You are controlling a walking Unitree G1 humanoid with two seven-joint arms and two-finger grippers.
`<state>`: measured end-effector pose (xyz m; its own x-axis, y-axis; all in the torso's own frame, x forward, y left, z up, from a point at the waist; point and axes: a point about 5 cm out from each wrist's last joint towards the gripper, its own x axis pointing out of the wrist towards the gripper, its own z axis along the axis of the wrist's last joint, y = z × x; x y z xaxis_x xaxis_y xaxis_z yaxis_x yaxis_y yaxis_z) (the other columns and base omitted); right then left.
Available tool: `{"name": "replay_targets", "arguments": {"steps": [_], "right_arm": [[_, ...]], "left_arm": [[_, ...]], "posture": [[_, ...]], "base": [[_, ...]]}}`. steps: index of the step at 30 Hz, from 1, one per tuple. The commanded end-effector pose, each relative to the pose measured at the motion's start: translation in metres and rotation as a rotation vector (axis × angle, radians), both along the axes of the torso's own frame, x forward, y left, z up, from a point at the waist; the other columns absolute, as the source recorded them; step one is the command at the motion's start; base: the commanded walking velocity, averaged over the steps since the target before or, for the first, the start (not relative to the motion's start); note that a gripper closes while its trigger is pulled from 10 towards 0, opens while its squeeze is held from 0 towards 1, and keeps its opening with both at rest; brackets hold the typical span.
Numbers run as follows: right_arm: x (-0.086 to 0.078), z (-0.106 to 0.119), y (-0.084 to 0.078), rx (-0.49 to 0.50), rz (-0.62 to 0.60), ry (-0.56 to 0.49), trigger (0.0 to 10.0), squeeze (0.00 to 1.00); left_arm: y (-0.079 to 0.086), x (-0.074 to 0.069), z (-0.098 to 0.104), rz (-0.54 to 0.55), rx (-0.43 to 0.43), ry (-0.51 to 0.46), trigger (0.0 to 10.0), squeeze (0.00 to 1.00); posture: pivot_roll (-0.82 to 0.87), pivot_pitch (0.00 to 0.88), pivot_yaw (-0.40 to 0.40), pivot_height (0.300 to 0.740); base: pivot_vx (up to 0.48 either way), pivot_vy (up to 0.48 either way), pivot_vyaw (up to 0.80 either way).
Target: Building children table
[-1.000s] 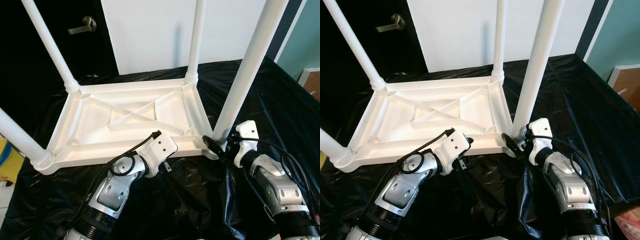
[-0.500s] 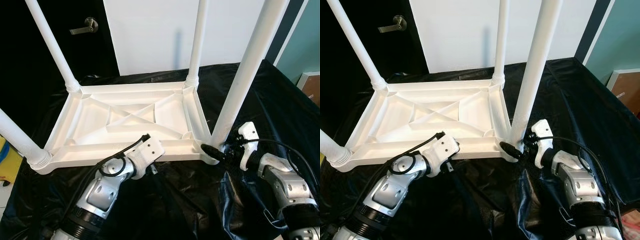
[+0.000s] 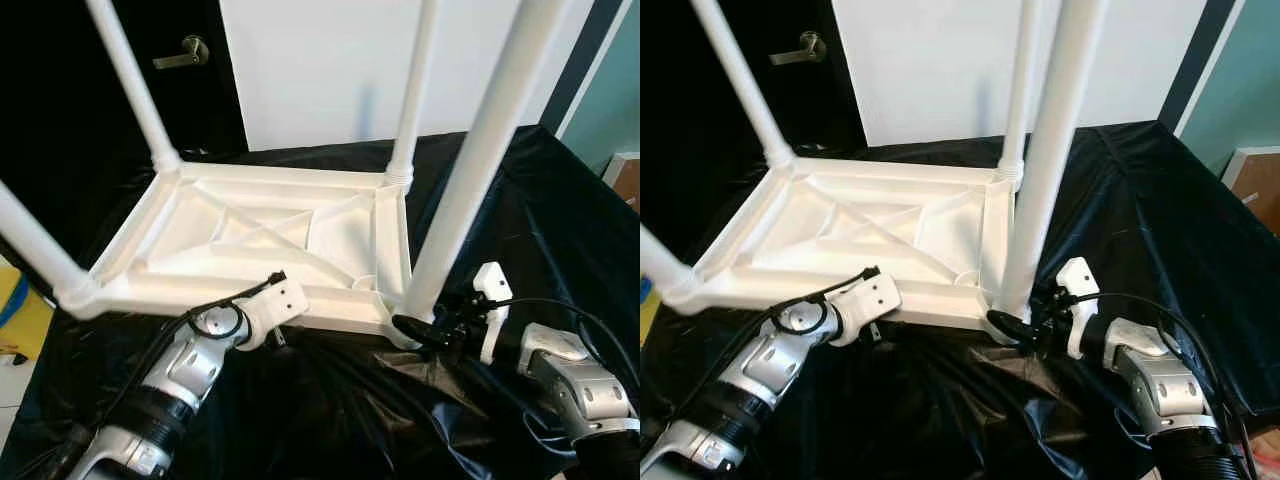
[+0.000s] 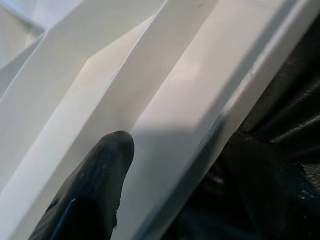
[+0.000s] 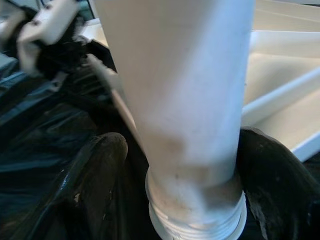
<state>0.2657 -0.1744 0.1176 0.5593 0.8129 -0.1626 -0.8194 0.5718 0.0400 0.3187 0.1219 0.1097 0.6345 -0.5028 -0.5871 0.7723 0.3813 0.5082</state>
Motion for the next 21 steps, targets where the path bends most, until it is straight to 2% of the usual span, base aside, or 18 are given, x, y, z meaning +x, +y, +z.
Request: {"name": "replay_targets", "arguments": {"steps": [1,8,12,14,16,17,18,19,20,21], "right_arm": [[-0.008,-0.016,0.011,-0.005,0.068,0.071,10.0,0.00],[-0.005,-0.015,0.022,0.002,0.077,0.056,10.0,0.00],[-0.004,-0.013,0.026,0.007,0.070,0.038,10.0,0.00],[0.004,-0.007,0.029,0.018,0.029,-0.012,10.0,0.00],[0.012,-0.002,0.030,0.017,-0.018,-0.070,10.0,0.00],[0.012,-0.002,0.030,0.017,-0.018,-0.070,10.0,0.00],[0.014,-0.001,0.030,0.017,-0.029,-0.082,10.0,0.00],[0.014,-0.001,0.030,0.017,-0.029,-0.082,10.0,0.00],[0.017,-0.001,0.032,0.013,-0.033,-0.094,10.0,0.00],[0.017,-0.001,0.032,0.013,-0.033,-0.094,10.0,0.00]], "left_arm": [[0.005,0.020,0.023,0.143,-0.012,-0.219,10.0,0.00],[0.004,0.028,0.033,0.146,-0.028,-0.254,10.0,0.00],[0.002,0.026,0.034,0.124,-0.036,-0.253,10.0,0.00],[-0.007,0.017,0.041,0.107,-0.172,-0.210,10.0,0.00],[-0.022,0.002,0.049,0.038,-0.344,-0.156,10.0,0.00],[-0.022,0.002,0.049,0.038,-0.344,-0.156,10.0,0.00],[-0.028,-0.004,0.052,0.005,-0.400,-0.143,10.0,0.00],[-0.028,-0.004,0.052,0.005,-0.400,-0.143,10.0,0.00],[-0.036,-0.011,0.055,-0.034,-0.456,-0.132,10.0,0.00],[-0.036,-0.011,0.055,-0.034,-0.456,-0.132,10.0,0.00]], "posture": [[-0.05,0.021,0.015,0.740],[-0.05,0.027,0.020,0.740],[-0.05,0.028,0.020,0.740],[-0.05,0.030,0.015,0.740],[-0.04,0.032,0.009,0.740],[-0.04,0.032,0.009,0.740],[-0.04,0.032,0.008,0.740],[-0.04,0.032,0.008,0.740],[-0.03,0.033,0.000,0.740],[-0.03,0.033,0.000,0.740]], "base": [[0.000,0.000,0.00],[0.000,0.000,0.00],[0.000,0.000,0.00],[0.000,0.000,0.00],[0.000,0.000,0.00],[0.000,0.000,0.00],[0.000,0.000,0.00],[0.000,0.000,0.00],[0.000,0.000,0.00],[0.000,0.000,0.00]]}}
